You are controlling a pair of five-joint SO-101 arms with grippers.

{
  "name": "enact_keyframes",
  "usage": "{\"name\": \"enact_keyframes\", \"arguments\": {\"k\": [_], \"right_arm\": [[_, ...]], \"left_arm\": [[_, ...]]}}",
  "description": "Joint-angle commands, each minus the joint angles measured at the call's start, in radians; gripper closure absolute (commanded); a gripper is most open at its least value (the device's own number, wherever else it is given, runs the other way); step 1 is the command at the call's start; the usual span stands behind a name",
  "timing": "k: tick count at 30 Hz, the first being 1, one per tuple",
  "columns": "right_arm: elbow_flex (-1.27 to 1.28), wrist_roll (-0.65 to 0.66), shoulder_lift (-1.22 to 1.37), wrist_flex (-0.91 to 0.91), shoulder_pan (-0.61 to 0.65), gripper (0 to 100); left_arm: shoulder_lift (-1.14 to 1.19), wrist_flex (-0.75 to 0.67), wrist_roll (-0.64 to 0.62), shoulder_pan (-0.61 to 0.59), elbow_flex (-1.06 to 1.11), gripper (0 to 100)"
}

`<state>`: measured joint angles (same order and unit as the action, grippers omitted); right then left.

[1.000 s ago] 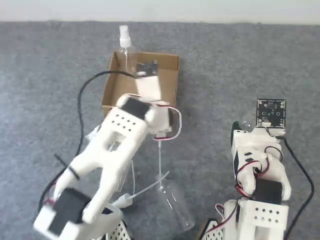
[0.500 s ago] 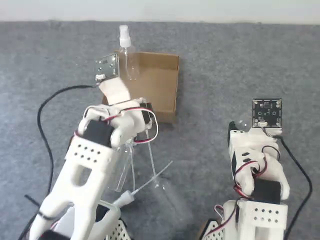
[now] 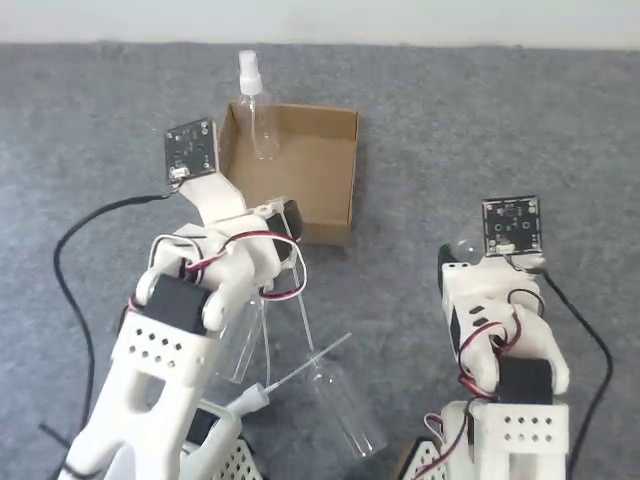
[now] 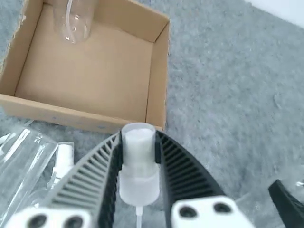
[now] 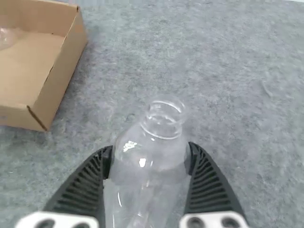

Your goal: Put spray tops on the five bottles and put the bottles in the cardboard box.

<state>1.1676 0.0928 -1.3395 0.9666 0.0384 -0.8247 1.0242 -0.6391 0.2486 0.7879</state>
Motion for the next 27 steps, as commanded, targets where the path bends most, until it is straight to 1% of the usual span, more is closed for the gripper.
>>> {"name": "enact_keyframes", "arguments": {"k": [1,5,7,11,13,15,21,27], "right_arm": [[-0.009,-0.009,-0.024,-0.015,0.042,98.9],[-0.009,-0.009,-0.024,-0.015,0.061,98.9],[-0.009,-0.009,-0.024,-0.015,0.061,99.0],[-0.009,-0.028,-0.024,-0.015,0.061,99.1],[-0.009,-0.061,-0.025,-0.015,0.059,99.1],[-0.009,-0.068,-0.025,-0.015,0.058,99.1],[-0.009,-0.071,-0.025,-0.018,0.059,99.1],[-0.009,-0.072,-0.025,-0.018,0.059,99.1]], "left_arm": [[-0.064,-0.028,0.009,-0.005,-0.01,99],[-0.135,-0.046,0.011,-0.005,0.035,99],[-0.18,-0.08,0.037,-0.014,0.07,99],[-0.249,-0.166,0.055,-0.092,0.143,99],[-0.275,-0.189,0.055,-0.121,0.168,99],[-0.293,-0.192,0.055,-0.135,0.179,99],[-0.333,-0.196,0.058,-0.135,0.202,99],[-0.385,-0.287,0.058,-0.135,0.285,99]]}}
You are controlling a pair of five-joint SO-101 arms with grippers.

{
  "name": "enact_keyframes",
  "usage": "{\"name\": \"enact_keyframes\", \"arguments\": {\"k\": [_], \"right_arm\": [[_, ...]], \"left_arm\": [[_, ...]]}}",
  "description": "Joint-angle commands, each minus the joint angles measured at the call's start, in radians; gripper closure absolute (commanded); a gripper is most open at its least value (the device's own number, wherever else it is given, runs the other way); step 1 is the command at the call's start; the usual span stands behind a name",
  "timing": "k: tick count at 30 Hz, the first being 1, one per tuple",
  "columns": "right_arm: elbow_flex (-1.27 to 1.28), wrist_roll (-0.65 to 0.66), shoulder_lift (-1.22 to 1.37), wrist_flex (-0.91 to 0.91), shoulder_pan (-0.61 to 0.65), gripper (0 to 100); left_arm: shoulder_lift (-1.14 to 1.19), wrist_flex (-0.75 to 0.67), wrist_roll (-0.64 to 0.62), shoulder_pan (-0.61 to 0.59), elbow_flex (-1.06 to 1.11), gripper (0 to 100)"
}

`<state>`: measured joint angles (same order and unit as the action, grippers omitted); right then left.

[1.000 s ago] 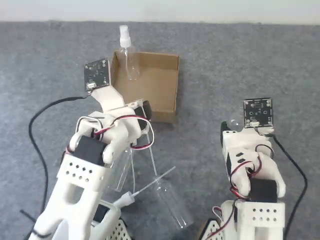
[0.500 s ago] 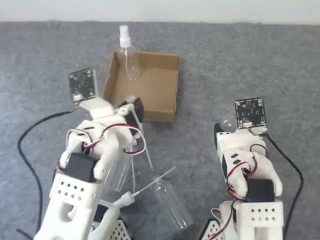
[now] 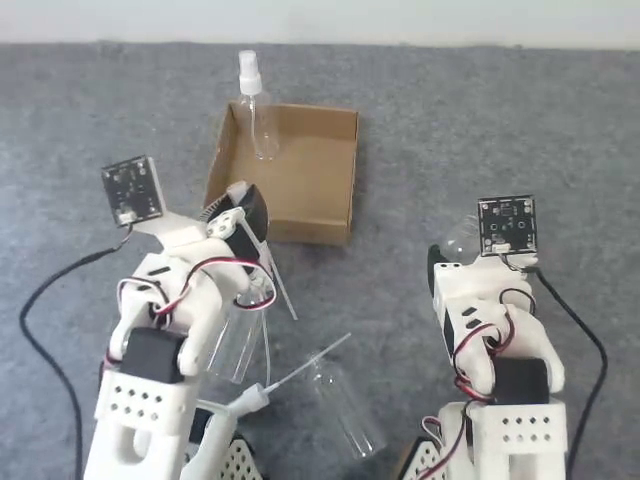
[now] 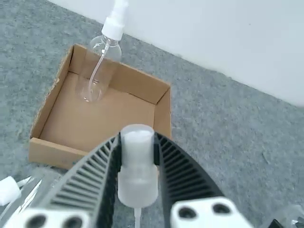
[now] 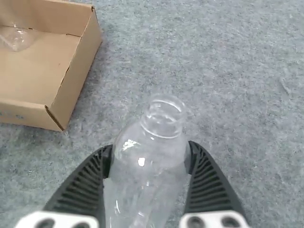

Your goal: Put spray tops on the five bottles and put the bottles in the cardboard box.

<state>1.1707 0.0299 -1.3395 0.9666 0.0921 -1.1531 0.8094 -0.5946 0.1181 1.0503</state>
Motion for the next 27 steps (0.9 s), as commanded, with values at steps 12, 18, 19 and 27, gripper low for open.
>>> {"name": "enact_keyframes", "arguments": {"k": [12,18,19,27], "right_arm": [[-0.012,-0.009,-0.025,-0.016,0.005,99.2],[-0.012,-0.009,-0.025,-0.016,0.007,99.2],[-0.012,-0.009,-0.025,-0.015,0.007,99.2],[0.012,-0.009,-0.15,0.024,0.018,99.2]], "left_arm": [[-0.284,-0.11,0.011,-0.005,0.14,99],[-0.404,-0.17,0.014,-0.006,0.231,99],[-0.425,-0.178,0.014,-0.006,0.242,99],[-0.566,-0.184,0.014,-0.006,0.312,99]]}}
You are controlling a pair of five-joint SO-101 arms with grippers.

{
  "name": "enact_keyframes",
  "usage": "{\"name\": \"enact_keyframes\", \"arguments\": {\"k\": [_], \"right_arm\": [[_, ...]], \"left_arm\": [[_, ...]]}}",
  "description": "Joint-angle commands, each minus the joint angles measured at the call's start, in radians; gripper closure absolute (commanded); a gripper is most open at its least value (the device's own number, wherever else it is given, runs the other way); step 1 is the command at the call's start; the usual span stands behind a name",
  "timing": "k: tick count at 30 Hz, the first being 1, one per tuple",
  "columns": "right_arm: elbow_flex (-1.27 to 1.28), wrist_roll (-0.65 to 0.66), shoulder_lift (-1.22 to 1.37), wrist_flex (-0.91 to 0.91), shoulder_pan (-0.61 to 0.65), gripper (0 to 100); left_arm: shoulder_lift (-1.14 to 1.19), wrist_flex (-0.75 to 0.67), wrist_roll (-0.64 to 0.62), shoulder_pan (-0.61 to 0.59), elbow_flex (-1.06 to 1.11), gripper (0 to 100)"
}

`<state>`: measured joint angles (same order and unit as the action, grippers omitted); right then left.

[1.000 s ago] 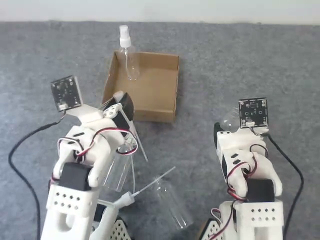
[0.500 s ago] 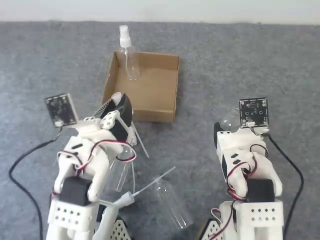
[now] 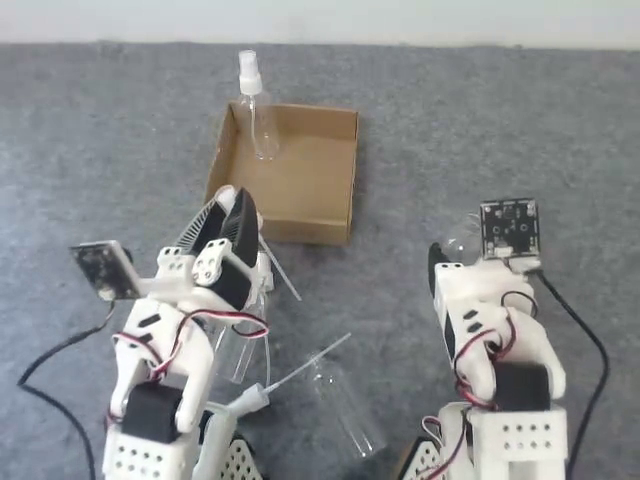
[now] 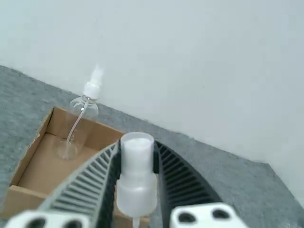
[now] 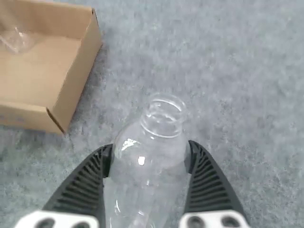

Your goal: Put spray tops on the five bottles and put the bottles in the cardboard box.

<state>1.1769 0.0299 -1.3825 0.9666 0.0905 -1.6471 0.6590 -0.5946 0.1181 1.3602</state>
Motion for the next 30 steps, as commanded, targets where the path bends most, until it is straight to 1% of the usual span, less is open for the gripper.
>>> {"name": "enact_keyframes", "arguments": {"k": [1,5,10,15,21,30], "right_arm": [[0.017,-0.005,-0.14,0.031,0.039,99.2],[0.071,0.0,-0.286,0.05,0.084,99.2],[0.115,0.0,-0.403,0.05,0.087,99.2],[0.123,0.0,-0.418,0.05,0.09,99.2],[0.126,0.0,-0.421,0.051,0.189,99.2],[0.127,0.0,-0.423,0.048,0.196,99.2]], "left_arm": [[-0.083,-0.034,0.014,-0.006,0.01,99],[-0.123,-0.034,0.012,-0.005,0.03,99],[-0.152,-0.035,0.014,-0.005,0.048,99],[-0.169,-0.034,0.014,-0.003,0.064,99],[-0.17,-0.034,0.014,-0.005,0.064,99],[-0.172,-0.035,0.014,-0.006,0.05,99]]}}
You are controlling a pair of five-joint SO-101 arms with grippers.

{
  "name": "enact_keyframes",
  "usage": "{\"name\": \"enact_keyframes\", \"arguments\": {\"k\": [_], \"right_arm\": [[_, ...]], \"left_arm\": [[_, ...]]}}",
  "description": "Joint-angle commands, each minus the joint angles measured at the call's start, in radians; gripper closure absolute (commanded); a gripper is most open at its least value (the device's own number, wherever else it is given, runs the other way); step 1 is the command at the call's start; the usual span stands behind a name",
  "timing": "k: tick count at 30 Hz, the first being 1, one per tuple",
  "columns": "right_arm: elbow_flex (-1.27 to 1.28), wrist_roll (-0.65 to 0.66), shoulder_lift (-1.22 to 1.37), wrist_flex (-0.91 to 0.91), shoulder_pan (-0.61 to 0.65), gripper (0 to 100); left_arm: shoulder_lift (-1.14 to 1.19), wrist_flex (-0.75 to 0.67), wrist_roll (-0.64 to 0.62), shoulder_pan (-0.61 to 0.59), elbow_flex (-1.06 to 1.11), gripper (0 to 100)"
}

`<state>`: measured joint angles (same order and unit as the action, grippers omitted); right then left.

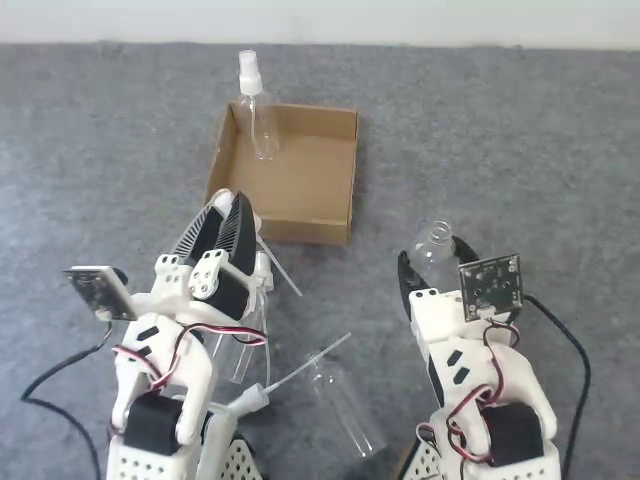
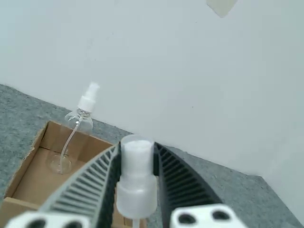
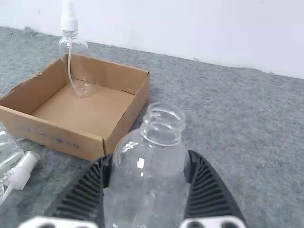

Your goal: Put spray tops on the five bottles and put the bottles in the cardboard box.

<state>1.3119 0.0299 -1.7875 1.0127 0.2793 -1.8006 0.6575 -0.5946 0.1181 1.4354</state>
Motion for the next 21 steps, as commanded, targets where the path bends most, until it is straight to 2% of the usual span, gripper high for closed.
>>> {"name": "enact_keyframes", "arguments": {"k": [1,7,14,21], "right_arm": [[-0.008,0.0,-0.015,0.001,0.007,99.2],[-0.008,0.0,-0.013,-0.002,0.016,99.2],[0.068,0.0,-0.022,-0.077,0.097,99.2],[0.083,0.0,-0.022,-0.096,0.101,99.2]], "left_arm": [[-0.018,-0.034,0.014,-0.009,-0.03,99],[-0.018,-0.075,0.009,-0.081,-0.03,99],[-0.018,-0.072,0.008,-0.078,-0.028,99],[-0.018,-0.069,0.008,-0.084,-0.027,99]]}}
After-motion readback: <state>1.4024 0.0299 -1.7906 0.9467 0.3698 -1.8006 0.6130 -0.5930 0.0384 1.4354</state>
